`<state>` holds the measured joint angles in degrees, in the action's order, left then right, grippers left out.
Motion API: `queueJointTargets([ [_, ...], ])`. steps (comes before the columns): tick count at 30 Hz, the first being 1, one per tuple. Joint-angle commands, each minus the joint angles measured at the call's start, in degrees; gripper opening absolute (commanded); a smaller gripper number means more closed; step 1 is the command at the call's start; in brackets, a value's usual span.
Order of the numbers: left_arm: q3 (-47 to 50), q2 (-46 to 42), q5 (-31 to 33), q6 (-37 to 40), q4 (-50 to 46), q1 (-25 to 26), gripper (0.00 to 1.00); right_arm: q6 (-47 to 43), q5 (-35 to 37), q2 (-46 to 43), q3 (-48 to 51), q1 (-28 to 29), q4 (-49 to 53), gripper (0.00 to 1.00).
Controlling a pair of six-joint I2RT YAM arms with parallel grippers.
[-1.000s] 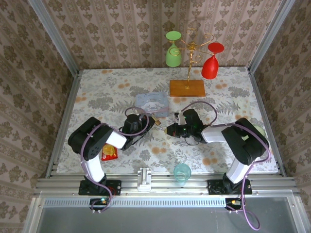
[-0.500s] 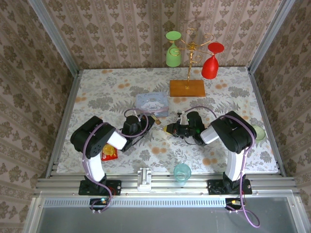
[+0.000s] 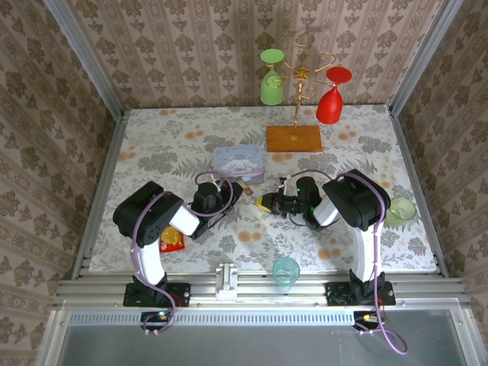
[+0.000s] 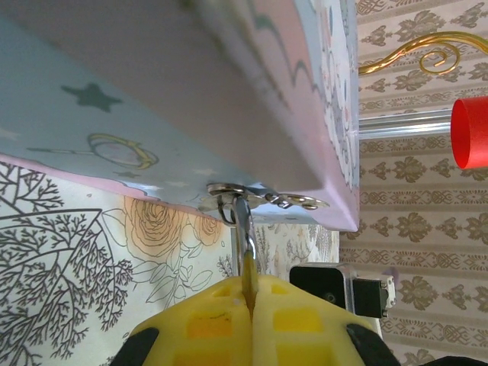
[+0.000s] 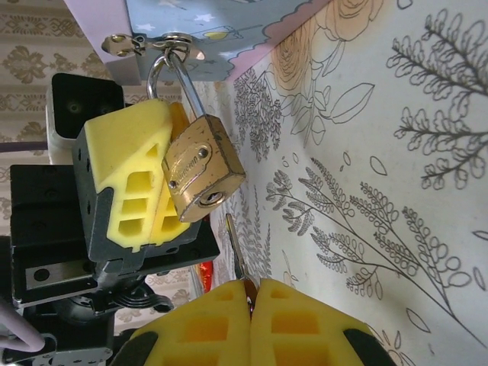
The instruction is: Unlock the padlock with the key
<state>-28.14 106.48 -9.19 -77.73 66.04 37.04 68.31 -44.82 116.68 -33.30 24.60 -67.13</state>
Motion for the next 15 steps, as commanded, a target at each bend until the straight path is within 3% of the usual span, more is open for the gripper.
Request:
queueJointTargets([
  [1, 0.27, 0.41, 0.13, -0.59, 3.22, -0.09, 0.0, 1.65, -1.89, 1.52, -0.11, -0.67, -4.58, 0.0],
  [15, 0.41, 2.3, -0.58, -2.4, 6.27, 0.67, 0.0, 2.6, -2.64, 2.92, -2.74, -1.06, -2.82, 0.0],
])
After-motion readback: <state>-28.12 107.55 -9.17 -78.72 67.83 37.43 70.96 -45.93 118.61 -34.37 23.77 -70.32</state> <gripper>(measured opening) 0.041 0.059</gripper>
